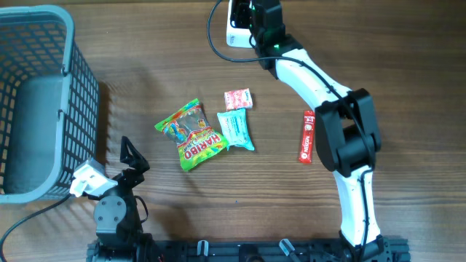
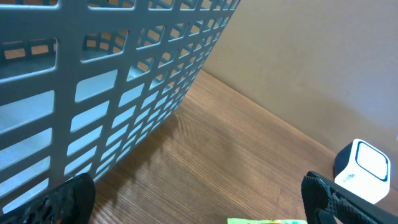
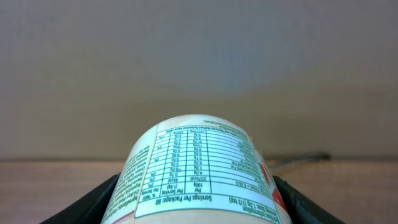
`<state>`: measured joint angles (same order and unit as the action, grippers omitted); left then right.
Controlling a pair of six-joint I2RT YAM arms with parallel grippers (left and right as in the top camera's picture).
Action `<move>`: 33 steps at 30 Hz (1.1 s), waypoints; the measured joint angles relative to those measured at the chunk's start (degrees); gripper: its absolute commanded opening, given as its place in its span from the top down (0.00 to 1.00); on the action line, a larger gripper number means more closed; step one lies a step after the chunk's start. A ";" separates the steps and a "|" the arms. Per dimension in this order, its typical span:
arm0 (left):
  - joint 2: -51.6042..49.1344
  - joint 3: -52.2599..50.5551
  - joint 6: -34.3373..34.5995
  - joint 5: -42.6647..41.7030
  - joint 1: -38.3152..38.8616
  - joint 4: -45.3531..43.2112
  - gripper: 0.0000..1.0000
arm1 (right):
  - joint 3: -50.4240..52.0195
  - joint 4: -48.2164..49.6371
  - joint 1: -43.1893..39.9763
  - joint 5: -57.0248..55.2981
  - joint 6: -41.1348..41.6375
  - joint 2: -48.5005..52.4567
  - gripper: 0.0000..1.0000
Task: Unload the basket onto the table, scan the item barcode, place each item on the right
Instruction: 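Hold the jar's label in front of the white scanner with the right gripper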
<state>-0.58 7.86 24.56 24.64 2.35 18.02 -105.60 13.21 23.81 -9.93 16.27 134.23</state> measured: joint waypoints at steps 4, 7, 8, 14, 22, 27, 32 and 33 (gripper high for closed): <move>0.00 0.00 0.00 0.00 0.00 0.00 0.00 | 0.00 0.57 0.04 -5.68 -3.30 1.64 0.46; 0.00 0.00 0.00 -0.02 0.00 0.00 0.00 | 0.04 0.57 0.04 -11.74 -8.07 1.66 0.48; 0.00 0.00 0.00 -0.02 0.00 0.00 0.00 | 0.04 0.35 0.04 -14.32 -9.92 1.66 0.48; 0.00 0.00 0.00 -0.02 0.00 0.00 0.00 | 0.07 -9.33 -0.74 -31.28 -21.97 0.07 0.50; 0.00 -0.02 0.00 0.00 0.00 0.00 0.00 | -0.31 -43.98 -16.41 -38.84 -14.97 -4.98 0.50; 0.02 -0.02 0.00 0.00 0.00 0.00 0.00 | -0.28 -56.57 -33.07 -28.39 -5.55 -4.98 0.50; 0.02 -0.02 0.00 0.00 0.00 0.00 0.00 | -0.28 -59.52 -49.57 -13.11 -0.28 -4.98 0.45; 0.02 -0.02 0.00 0.00 0.00 0.00 0.00 | -0.28 -59.43 -52.06 -10.45 0.17 -4.98 0.44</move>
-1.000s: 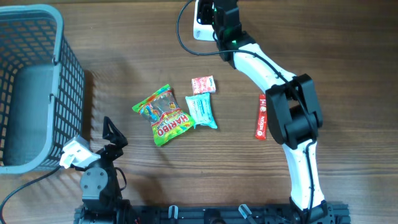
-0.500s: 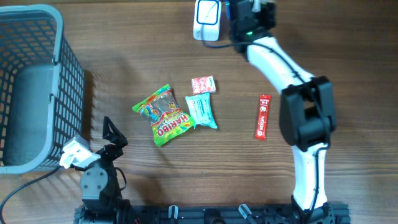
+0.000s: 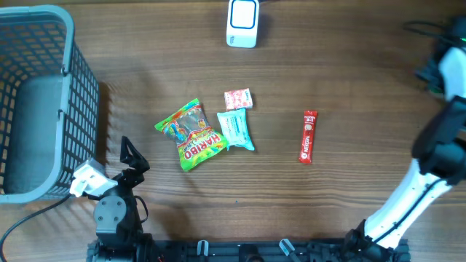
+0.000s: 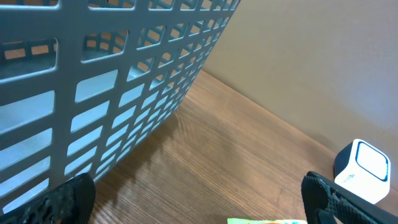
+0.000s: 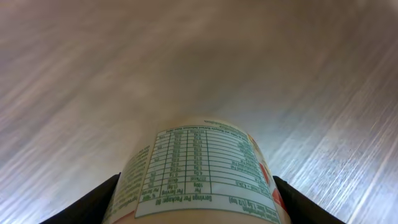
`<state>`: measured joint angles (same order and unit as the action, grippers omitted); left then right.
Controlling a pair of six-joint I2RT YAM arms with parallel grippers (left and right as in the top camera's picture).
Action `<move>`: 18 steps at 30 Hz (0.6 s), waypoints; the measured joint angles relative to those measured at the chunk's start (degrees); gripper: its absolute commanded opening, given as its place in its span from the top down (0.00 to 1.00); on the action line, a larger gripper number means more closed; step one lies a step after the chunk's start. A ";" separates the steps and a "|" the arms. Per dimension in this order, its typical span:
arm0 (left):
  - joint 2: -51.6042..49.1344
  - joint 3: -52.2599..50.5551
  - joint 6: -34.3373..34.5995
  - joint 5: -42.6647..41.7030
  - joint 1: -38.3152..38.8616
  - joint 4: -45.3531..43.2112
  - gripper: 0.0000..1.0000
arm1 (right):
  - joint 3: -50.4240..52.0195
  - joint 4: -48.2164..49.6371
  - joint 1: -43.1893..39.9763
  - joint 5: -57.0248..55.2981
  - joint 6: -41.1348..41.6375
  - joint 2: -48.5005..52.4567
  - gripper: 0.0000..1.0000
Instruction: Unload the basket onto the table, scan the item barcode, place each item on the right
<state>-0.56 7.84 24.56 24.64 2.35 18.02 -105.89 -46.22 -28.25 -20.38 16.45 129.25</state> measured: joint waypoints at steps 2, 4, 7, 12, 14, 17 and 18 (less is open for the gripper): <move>0.00 0.00 0.00 0.00 0.00 0.00 0.00 | 0.02 0.42 -3.96 3.45 0.92 0.00 0.44; 0.00 0.00 0.00 0.00 0.00 0.00 0.00 | 0.02 1.68 -7.93 6.03 1.75 0.00 0.40; 0.00 0.00 0.00 0.00 0.00 0.00 0.00 | 0.02 2.32 -12.31 7.98 1.99 0.28 0.16; 0.00 0.00 0.00 0.00 0.00 0.00 0.00 | -0.02 3.21 -16.39 13.68 2.82 0.94 0.00; 0.00 0.00 0.00 0.00 0.00 0.00 0.00 | -1.55 1.44 -17.49 16.26 3.06 0.94 0.00; 0.00 0.00 0.00 0.00 0.00 0.00 0.00 | -4.63 0.22 -17.79 17.94 5.66 -0.94 0.00; 0.00 0.00 0.00 0.00 0.00 0.00 0.00 | -5.53 0.24 -17.79 19.41 6.84 -3.69 0.00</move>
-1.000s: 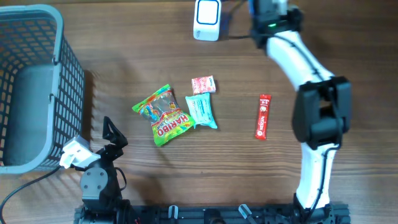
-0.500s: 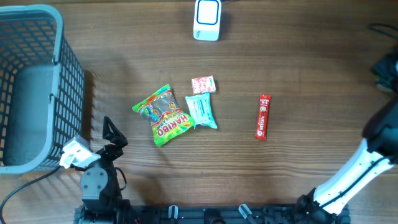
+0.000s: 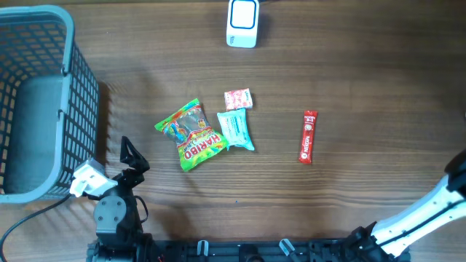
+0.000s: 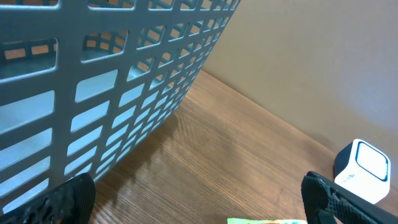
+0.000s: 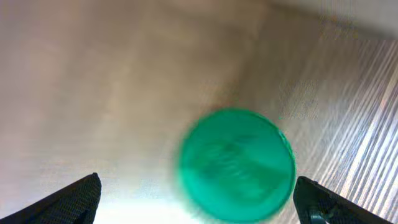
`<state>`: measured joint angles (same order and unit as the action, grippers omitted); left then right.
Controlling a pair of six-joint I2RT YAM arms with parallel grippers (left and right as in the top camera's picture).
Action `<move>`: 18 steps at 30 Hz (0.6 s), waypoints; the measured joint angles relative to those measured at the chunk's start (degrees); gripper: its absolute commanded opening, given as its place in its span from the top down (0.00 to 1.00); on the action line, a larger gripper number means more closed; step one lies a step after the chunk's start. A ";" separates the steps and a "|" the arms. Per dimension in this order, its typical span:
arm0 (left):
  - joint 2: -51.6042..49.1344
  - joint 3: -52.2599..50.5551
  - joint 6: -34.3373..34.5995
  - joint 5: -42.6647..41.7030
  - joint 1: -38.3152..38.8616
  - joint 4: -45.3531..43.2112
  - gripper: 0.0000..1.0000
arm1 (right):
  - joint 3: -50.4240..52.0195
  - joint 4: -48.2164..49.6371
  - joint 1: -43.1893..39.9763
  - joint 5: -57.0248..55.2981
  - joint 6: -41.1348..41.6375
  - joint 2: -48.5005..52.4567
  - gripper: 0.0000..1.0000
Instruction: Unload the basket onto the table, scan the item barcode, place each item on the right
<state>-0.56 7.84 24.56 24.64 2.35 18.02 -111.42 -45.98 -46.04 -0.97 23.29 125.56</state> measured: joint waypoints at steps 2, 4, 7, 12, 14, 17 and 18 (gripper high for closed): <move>0.00 0.00 0.00 0.00 0.00 0.00 0.00 | -0.70 0.13 0.26 1.95 1.86 -5.40 0.00; 0.00 0.00 0.00 -0.02 0.00 0.00 0.00 | -1.73 -2.97 1.42 4.55 3.41 -13.18 0.00; 0.00 0.00 0.00 0.00 0.00 0.00 0.00 | -3.48 -11.85 7.41 8.39 4.37 -23.37 0.00; 0.00 0.00 0.00 0.00 0.00 0.00 0.00 | -3.39 -29.55 24.61 13.44 4.59 -26.05 0.00; 0.00 0.00 0.00 0.00 0.00 0.00 0.00 | -0.87 -33.90 31.87 13.40 3.65 -24.59 0.01; -0.02 0.00 0.00 0.00 0.00 -0.04 0.00 | 8.61 -34.16 44.74 9.38 0.90 -23.32 0.00; 0.00 0.00 0.00 0.00 0.00 0.02 0.00 | 11.39 -32.87 47.28 8.13 0.66 -23.30 0.01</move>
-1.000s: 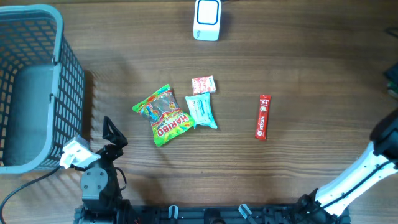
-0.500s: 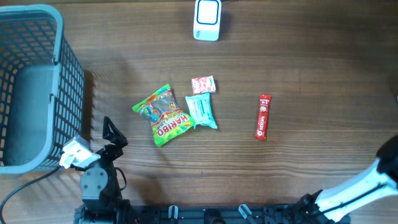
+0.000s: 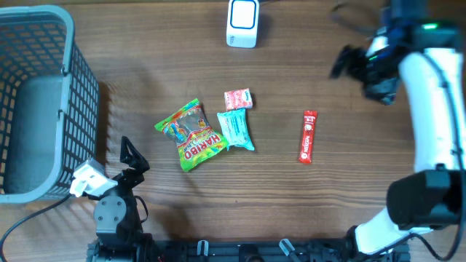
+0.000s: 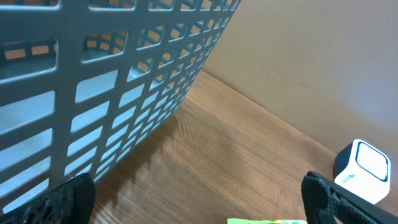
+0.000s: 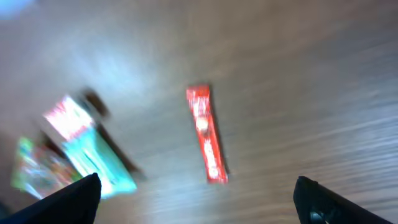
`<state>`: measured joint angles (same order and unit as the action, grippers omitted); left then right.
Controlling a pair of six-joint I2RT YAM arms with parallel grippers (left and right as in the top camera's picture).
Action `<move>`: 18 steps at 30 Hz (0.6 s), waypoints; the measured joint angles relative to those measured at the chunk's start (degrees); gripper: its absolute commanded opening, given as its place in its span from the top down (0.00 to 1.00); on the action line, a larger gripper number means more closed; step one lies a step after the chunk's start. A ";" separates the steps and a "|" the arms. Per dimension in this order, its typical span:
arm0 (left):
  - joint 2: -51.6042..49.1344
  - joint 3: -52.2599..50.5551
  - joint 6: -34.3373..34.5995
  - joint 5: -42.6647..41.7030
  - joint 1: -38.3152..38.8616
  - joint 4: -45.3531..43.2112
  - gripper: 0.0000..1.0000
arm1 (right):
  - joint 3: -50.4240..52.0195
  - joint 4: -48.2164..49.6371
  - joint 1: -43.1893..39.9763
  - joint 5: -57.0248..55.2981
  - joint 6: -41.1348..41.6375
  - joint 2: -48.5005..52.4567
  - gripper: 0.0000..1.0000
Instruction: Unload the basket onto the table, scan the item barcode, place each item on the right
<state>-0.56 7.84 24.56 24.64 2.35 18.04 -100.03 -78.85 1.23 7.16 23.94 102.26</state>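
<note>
On the wooden table lie a red stick packet (image 3: 308, 136) (image 5: 206, 134), a teal packet (image 3: 235, 129) (image 5: 99, 158), a small pink packet (image 3: 238, 99) (image 5: 68, 118) and a Haribo bag (image 3: 191, 136). The white scanner (image 3: 242, 22) (image 4: 367, 168) stands at the far edge. My right gripper (image 3: 357, 69) (image 5: 202, 202) hangs open and empty above the table, up and right of the red stick; its view is blurred. At the near left my left gripper (image 3: 131, 156) (image 4: 199, 202) rests open with nothing in it.
A grey mesh basket (image 3: 44, 44) (image 4: 93, 81) fills the left side of the table, close beside the left arm. The right arm (image 3: 429, 131) reaches in from the near right corner. A black cable runs from the scanner off the far edge.
My right gripper was off the table's right side, open above a green-lidded container. Now it is back over the table near the red stick, and the container is out of view. The left arm is unchanged.
My right gripper was shut on a labelled container at the scanner. Then it held that container near the table's right edge. Then it was open, outside the overhead view, with the container's green lid below it. Now it hangs empty over the packets.
</note>
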 measured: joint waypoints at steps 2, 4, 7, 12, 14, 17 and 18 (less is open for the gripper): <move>0.00 0.00 0.00 0.00 0.00 -0.02 0.00 | 6.73 3.67 4.50 -2.54 -0.24 -0.02 0.01; 0.00 -0.02 0.00 0.02 0.00 -0.02 0.00 | 14.95 9.86 8.61 -5.38 -0.13 0.02 0.06; -0.02 -0.02 0.00 0.02 0.00 -0.04 0.00 | 25.11 19.04 11.26 -10.05 0.50 0.13 0.14; 0.00 -0.02 0.00 0.17 0.00 -0.02 0.00 | 32.39 25.38 15.02 -18.80 2.43 0.31 0.20; 0.00 -0.04 0.00 0.17 0.00 -0.02 0.00 | 32.39 26.29 16.48 -20.81 2.84 0.33 0.20; 0.00 -0.04 0.00 0.17 0.00 -0.02 0.00 | 32.39 26.82 19.61 -24.35 3.08 2.08 0.21; 0.00 -0.04 0.00 0.17 0.00 -0.02 0.00 | 32.39 27.04 20.31 -24.96 3.08 3.54 0.22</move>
<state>-0.56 7.79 24.56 24.82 2.35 18.02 -67.64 -51.81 21.54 -17.80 27.03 105.80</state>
